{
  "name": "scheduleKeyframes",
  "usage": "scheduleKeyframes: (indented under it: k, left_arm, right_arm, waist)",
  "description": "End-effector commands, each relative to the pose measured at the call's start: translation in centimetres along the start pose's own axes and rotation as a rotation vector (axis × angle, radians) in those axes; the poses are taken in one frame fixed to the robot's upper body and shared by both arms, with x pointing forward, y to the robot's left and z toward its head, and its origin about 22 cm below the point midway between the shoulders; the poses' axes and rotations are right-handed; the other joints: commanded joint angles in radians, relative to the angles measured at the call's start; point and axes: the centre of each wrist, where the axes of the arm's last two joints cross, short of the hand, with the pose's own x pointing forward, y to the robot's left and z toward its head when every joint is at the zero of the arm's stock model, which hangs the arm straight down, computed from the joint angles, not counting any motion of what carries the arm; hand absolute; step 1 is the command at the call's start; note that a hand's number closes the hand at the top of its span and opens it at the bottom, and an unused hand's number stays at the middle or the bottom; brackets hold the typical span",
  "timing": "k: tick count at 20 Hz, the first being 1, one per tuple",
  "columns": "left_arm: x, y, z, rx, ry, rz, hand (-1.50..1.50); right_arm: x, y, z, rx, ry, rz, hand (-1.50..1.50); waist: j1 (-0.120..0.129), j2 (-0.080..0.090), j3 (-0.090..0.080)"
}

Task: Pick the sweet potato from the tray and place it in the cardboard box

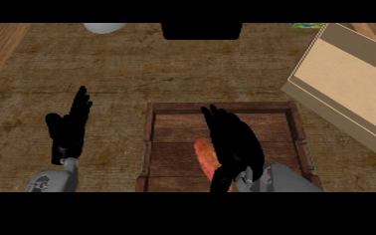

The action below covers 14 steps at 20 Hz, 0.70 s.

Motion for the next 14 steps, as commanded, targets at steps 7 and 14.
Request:
scheduleKeyframes:
  k: [7,14]
  left_arm:
    - [0.3,-1.9,0.9,-0.012,-0.004,-0.007,0.00]
    - [0.0,1.0,-0.1,0.019,-0.010,-0.001,0.00]
  right_arm:
    - [0.7,1.3,-1.4,0.015,0.120,0.030,-1.50]
    - [0.6,3.7,-1.2,-0.045,0.000,0.064,1.50]
  waist:
    - [0.002,0.001,0.000]
    - [0.002,0.001,0.001]
